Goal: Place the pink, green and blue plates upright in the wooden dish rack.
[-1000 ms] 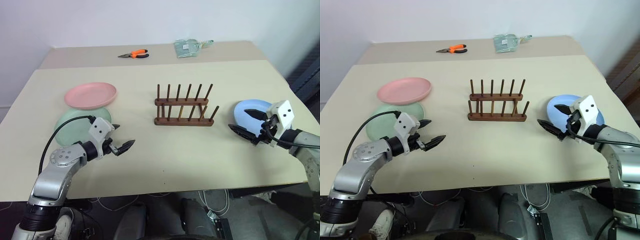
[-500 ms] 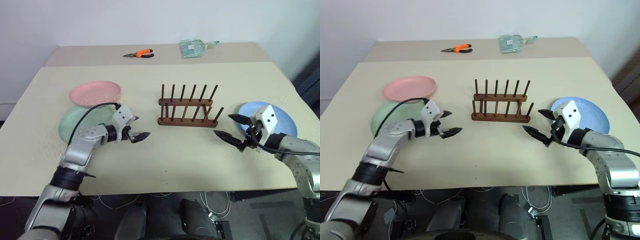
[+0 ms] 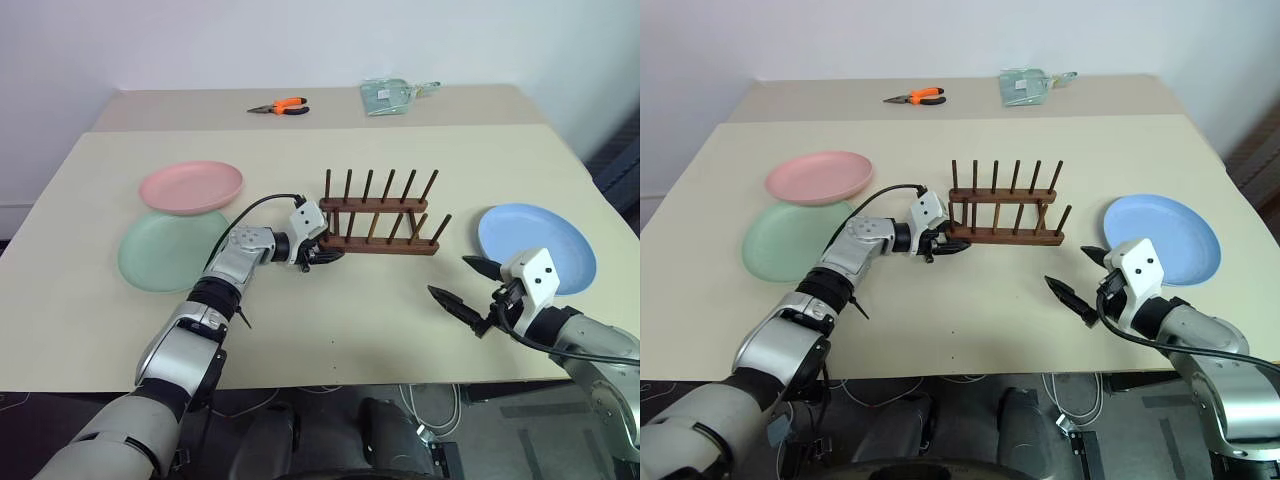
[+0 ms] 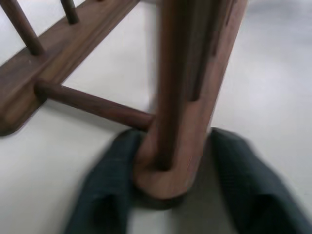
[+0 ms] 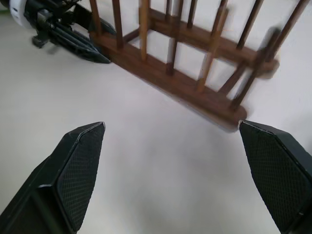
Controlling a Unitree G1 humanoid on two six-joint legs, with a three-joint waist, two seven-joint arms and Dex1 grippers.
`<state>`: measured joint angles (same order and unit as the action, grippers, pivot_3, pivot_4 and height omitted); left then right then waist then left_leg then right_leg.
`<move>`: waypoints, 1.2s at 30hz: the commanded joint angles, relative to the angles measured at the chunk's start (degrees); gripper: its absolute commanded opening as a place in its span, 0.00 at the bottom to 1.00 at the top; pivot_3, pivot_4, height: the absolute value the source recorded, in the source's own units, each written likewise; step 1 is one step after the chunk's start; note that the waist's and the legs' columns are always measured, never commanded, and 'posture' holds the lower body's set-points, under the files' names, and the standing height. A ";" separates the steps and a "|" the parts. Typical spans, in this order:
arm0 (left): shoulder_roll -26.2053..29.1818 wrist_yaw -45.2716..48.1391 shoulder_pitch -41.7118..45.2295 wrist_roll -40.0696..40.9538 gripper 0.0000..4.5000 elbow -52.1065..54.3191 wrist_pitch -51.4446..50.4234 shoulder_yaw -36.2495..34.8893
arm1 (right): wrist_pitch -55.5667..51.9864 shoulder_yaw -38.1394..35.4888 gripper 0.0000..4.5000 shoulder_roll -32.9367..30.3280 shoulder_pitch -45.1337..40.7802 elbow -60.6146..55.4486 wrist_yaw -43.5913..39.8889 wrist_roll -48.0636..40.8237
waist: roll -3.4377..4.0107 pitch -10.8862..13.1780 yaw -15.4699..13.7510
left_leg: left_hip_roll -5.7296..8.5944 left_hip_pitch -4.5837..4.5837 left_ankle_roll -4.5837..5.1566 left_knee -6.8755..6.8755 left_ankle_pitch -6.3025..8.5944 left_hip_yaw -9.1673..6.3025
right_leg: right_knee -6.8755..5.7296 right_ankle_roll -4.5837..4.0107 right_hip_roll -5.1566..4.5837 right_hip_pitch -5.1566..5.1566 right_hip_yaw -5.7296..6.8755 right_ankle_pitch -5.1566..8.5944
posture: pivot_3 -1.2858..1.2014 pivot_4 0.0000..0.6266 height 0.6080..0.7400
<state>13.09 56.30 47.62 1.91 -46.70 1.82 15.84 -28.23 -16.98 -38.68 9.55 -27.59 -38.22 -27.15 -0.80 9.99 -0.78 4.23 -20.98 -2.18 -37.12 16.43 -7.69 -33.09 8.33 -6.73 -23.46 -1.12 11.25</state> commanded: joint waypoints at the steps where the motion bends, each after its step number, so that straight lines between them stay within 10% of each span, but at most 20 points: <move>1: 1.48 6.25 -5.47 0.01 0.17 9.13 -0.36 2.63 | 1.45 -3.16 1.00 -1.29 0.53 -0.40 -0.70 0.20 | 0.02 -0.01 0.10 | 0.00 0.01 0.00 0.02 0.00 -0.01 | -0.01 0.00 0.01 0.00 0.01 0.00 | 0.52 0.24 1.00; 9: 8.16 9.20 -18.39 1.46 0.17 36.37 -11.66 4.18 | 1.25 -8.35 1.00 -4.41 4.56 0.82 -3.68 -0.17 | 0.04 -0.01 0.03 | -0.06 0.03 0.01 0.05 0.01 -0.03 | -0.02 -0.13 0.01 0.01 -0.01 0.06 | 0.52 0.24 1.00; 13: 9.84 7.79 -19.75 0.98 0.59 39.19 -15.36 3.86 | 1.64 -9.13 1.00 -5.53 6.26 2.90 -4.70 1.01 | 0.03 -0.01 -0.01 | -0.07 0.02 0.02 0.02 0.01 -0.03 | -0.02 -0.21 0.01 0.02 0.00 0.11 | 0.52 0.24 1.00; 17: 12.36 4.36 -19.90 -1.96 1.00 38.45 -16.39 3.27 | 1.91 -8.75 0.71 -6.29 7.66 4.16 -5.98 2.12 | 0.03 -0.01 0.03 | -0.06 0.06 0.02 0.01 0.01 -0.02 | -0.04 -0.21 0.02 0.03 0.00 0.11 | 0.52 0.24 1.00; 20: 18.25 5.59 -24.46 2.42 1.00 44.91 -25.22 -0.89 | 1.68 -7.11 0.35 -6.04 10.71 0.88 -7.98 1.74 | 0.05 -0.02 0.58 | -0.10 0.14 0.02 0.10 0.01 0.01 | -0.06 -0.21 0.04 0.02 -0.01 0.12 | 0.52 0.24 1.00; 23: 24.44 9.91 -31.64 8.53 0.77 57.05 -30.72 -2.27 | 2.08 -3.26 0.00 -5.52 12.40 -1.72 -8.08 3.28 | 0.03 -0.02 1.87 | -0.24 0.39 0.04 0.34 0.05 0.04 | -0.13 -0.34 0.12 0.03 -0.06 0.23 | 0.52 0.24 1.00; 27: 22.75 5.29 -35.11 9.18 0.34 65.07 -33.79 0.24 | 2.76 3.52 0.00 -3.70 8.86 0.13 -4.02 8.33 | 0.14 -0.04 1.29 | -0.34 0.61 0.02 0.52 0.06 0.17 | -0.05 -0.57 -0.06 0.24 -0.11 0.41 | 0.52 0.24 1.00; 36: 4.80 -21.55 -28.71 -5.72 0.34 51.59 -31.61 5.37 | 4.10 15.94 0.00 2.54 -8.72 14.23 7.62 22.25 | -0.15 -0.11 -0.81 | -0.08 0.50 0.03 0.03 0.06 0.05 | -0.04 -0.51 -0.06 0.45 -0.02 0.40 | 0.52 0.24 1.00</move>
<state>17.98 40.40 17.97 0.31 8.86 -29.01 21.81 -24.13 -2.14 -36.99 1.97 -15.38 -32.84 -7.05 -0.95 9.87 -1.60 4.14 -20.43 -2.15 -37.10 16.49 -7.65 -33.16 7.82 -6.76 -23.00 -1.13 11.65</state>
